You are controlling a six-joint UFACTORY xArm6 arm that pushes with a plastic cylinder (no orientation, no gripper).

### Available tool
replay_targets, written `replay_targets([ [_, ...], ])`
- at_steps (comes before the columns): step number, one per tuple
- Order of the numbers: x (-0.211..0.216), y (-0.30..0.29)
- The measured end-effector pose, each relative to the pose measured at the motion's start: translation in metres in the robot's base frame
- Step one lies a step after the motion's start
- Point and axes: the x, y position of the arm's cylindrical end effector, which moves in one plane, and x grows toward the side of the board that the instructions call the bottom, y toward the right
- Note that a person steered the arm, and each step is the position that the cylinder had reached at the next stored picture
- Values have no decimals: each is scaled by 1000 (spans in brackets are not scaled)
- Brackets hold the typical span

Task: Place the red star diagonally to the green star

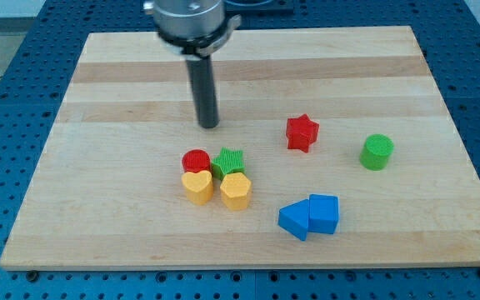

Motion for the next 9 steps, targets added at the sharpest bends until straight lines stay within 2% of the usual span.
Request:
replay_targets([
  [2,0,159],
  [3,14,189],
  [4,35,154],
  [6,32,56],
  [7,36,75],
  [8,61,129],
  [9,77,107],
])
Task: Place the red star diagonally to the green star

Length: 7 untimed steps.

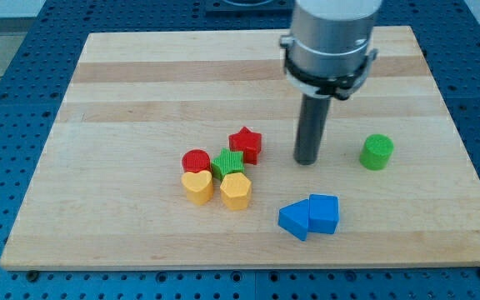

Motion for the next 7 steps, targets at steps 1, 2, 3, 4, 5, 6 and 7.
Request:
replay_targets([
  [1,0,-68],
  [2,-15,-106],
  [3,-33,-121],
  [4,-50,-121],
  [5,-60,-151],
  [6,-28,-179],
  [7,-19,-175],
])
